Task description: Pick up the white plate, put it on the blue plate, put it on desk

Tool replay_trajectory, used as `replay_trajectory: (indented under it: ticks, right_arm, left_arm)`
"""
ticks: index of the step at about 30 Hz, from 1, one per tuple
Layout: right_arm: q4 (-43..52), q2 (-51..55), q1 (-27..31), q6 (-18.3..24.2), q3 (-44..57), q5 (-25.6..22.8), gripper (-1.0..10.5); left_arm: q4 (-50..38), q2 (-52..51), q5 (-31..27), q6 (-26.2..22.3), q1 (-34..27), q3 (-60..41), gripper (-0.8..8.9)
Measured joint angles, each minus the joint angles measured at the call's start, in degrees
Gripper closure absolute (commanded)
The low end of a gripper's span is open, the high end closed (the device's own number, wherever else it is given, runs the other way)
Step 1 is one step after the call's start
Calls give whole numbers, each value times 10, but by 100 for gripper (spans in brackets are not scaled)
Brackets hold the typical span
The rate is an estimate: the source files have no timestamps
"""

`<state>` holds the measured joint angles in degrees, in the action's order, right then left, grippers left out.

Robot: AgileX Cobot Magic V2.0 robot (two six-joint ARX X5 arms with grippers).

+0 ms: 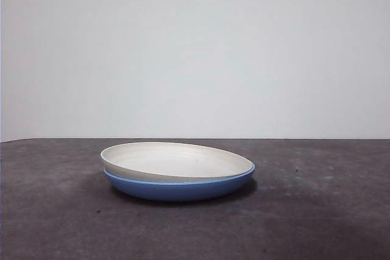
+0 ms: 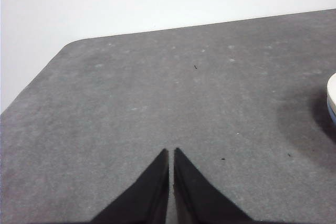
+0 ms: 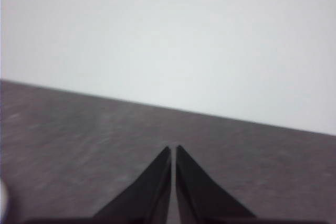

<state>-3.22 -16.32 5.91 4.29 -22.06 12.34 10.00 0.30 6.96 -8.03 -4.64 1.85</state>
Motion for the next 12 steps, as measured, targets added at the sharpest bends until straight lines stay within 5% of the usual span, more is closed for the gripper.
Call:
replay_trajectory:
  ticks: [12]
  right_arm:
    - [39,127,26,-29,162,-94,937]
  left_arm:
    - [0,0,0,0,0,0,785]
